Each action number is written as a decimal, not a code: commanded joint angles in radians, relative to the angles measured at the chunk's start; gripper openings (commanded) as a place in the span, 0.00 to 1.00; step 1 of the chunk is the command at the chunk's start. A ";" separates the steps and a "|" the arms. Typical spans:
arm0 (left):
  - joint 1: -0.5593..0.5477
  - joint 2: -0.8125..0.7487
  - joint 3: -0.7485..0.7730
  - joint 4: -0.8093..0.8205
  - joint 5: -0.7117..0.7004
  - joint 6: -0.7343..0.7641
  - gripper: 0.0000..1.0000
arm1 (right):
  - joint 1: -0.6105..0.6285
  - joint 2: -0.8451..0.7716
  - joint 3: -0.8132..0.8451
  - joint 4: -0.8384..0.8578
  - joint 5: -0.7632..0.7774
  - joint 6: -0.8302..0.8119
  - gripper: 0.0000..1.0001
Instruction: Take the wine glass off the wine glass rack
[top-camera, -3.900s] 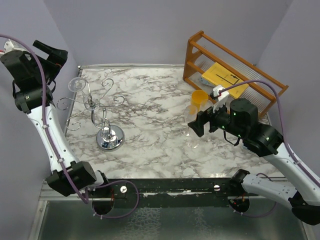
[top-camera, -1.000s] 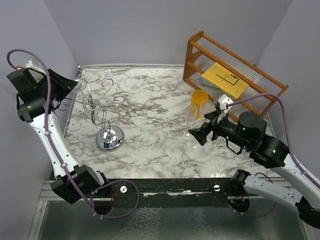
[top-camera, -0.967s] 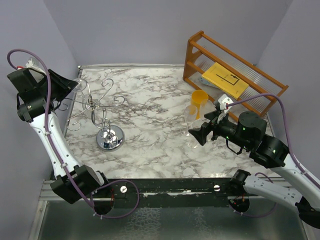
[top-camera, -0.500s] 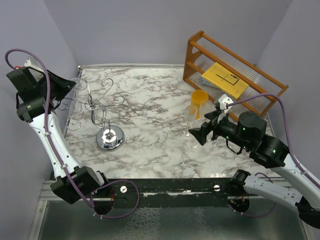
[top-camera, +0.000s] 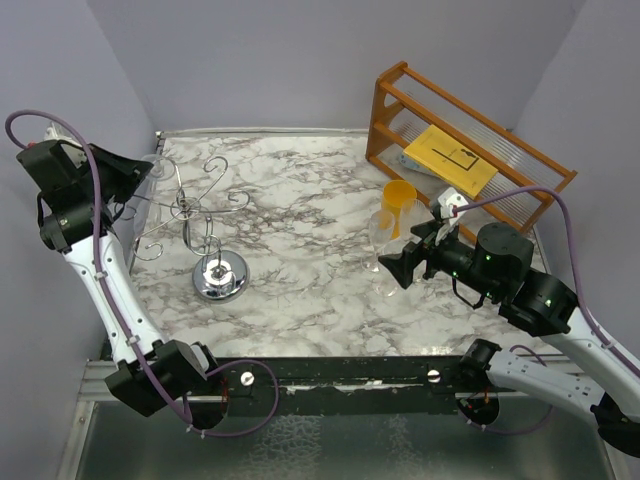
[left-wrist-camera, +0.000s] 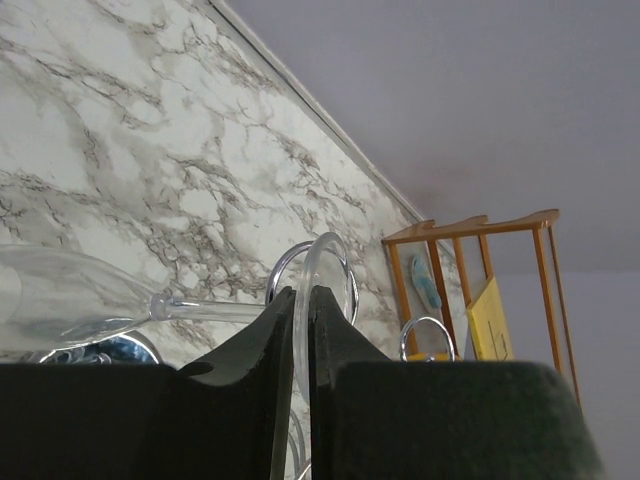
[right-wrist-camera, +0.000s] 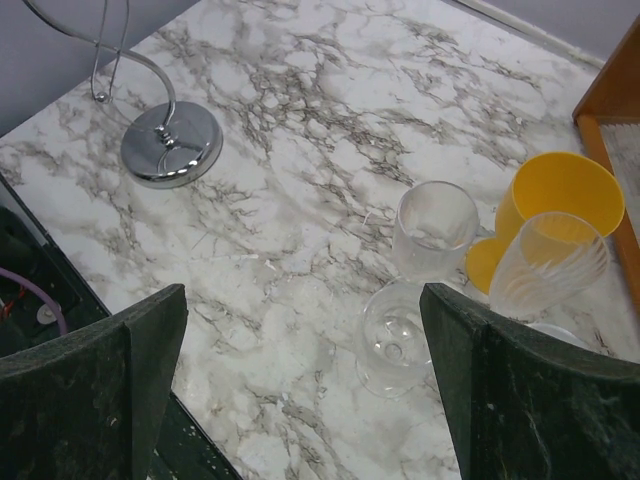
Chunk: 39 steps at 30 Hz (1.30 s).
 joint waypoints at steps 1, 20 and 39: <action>-0.003 -0.039 0.003 0.102 -0.035 -0.087 0.00 | 0.006 -0.009 -0.003 0.030 0.055 -0.007 1.00; -0.007 -0.005 0.010 0.233 0.128 -0.211 0.00 | 0.007 -0.011 0.010 0.025 0.058 -0.010 1.00; -0.056 -0.057 0.024 0.106 0.091 -0.147 0.00 | 0.007 0.001 0.009 0.030 0.050 -0.007 0.99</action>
